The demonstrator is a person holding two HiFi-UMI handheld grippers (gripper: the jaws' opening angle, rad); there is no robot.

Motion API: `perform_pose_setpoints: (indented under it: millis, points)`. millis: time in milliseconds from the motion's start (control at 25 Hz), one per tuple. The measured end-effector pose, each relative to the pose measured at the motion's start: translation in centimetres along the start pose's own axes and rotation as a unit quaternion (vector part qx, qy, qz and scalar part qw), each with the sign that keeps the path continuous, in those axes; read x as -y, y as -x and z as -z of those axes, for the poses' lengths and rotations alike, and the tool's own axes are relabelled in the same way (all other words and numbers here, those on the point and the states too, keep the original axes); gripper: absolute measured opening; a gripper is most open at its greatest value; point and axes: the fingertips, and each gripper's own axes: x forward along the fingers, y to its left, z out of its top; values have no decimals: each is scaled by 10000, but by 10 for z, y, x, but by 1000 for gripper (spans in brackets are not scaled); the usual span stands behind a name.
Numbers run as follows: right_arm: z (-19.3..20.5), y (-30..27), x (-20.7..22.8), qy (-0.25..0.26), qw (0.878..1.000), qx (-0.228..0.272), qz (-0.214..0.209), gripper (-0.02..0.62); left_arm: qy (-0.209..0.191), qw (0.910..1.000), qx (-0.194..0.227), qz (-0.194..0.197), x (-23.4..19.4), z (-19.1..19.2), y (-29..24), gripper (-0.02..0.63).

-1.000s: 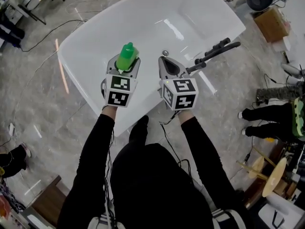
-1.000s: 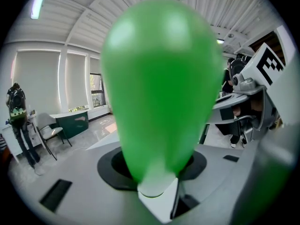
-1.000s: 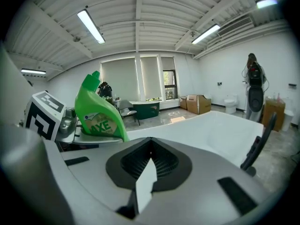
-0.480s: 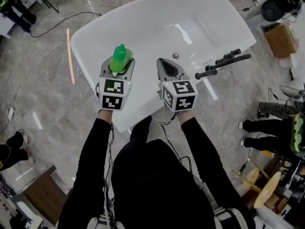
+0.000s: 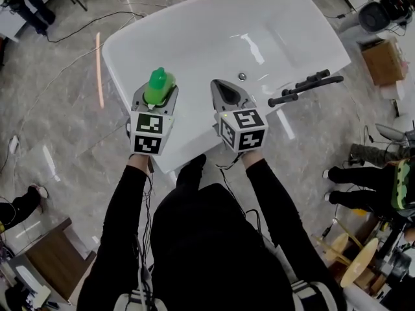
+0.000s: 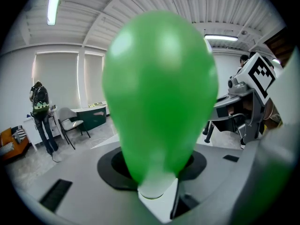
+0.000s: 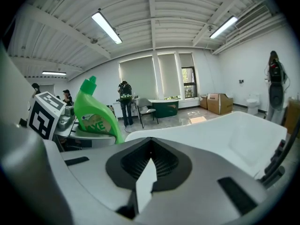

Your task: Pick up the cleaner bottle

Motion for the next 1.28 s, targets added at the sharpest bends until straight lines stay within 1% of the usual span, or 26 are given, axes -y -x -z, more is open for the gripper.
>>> perform_pose_setpoints:
  millis: [160,320,680,1280]
  points:
    - [2,1,-3,-77,9999,26,-64,2,-14,10000,-4,-31,-1,2,6,193]
    - [6,3,-8,-28,10000,18,-94,0,-5,10000,10,-25,0,0,9,193]
    - [12,5,-10,-12,10000,-49,-78,0,23,10000,19,57,7,-2,11,192]
    - [10,0,-11,10,10000,-20,-75,1,73,9999,63,47,9,-4,11,192]
